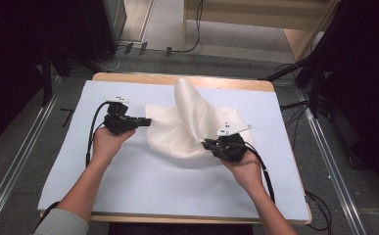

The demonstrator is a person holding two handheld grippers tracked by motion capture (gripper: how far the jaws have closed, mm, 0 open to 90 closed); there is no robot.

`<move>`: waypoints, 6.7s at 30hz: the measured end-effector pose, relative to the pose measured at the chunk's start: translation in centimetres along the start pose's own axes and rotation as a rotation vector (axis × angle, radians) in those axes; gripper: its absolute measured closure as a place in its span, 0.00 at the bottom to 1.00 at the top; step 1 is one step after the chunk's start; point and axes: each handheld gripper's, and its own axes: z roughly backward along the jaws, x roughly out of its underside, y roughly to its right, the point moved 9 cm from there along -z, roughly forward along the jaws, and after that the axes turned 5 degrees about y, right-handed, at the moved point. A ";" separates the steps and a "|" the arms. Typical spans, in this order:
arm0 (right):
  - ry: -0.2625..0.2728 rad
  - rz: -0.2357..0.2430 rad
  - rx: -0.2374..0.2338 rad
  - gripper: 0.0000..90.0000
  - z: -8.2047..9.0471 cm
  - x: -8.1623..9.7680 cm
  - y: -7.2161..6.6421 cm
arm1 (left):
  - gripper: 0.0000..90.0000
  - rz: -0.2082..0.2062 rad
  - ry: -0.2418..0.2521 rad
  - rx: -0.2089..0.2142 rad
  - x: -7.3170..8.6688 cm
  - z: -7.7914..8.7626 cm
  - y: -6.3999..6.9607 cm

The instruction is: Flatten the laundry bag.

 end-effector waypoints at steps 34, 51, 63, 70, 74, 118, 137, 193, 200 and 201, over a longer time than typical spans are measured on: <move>-0.038 -0.023 -0.076 0.79 -1.7 1.1 -2.5 | 0.95 0.112 -0.032 -0.070 1.9 1.9 -5.3; 0.009 -0.109 0.015 0.70 2.6 1.2 1.4 | 0.77 0.090 -0.003 -0.078 1.5 2.7 -4.8; -0.011 -0.111 0.030 0.75 1.3 -1.5 3.0 | 0.58 0.058 0.023 -0.108 0.6 5.2 -3.6; -0.022 -0.126 0.060 1.00 0.9 -3.8 6.4 | 0.58 0.046 0.002 -0.094 0.9 4.9 -2.9; -0.017 -0.166 0.090 1.00 0.3 -5.4 8.8 | 0.56 0.048 0.002 -0.084 0.9 4.9 -2.7; -0.036 0.007 -0.100 1.00 -2.3 -12.3 6.5 | 0.52 0.056 0.021 -0.096 0.9 5.2 -3.4; -0.024 0.011 -0.135 1.00 1.4 -7.3 3.9 | 0.51 0.037 0.014 -0.061 0.2 3.8 -2.5; -0.005 -0.147 -0.059 1.00 3.3 -5.9 7.4 | 0.52 0.022 -0.035 -0.041 -0.5 2.4 -3.0; -0.063 -0.145 -0.067 1.00 3.4 -1.6 6.2 | 0.50 0.046 -0.007 -0.081 -1.1 3.4 -4.6; -0.073 -0.163 -0.069 1.00 3.3 0.0 5.9 | 0.49 0.047 -0.004 -0.085 -1.1 3.4 -4.8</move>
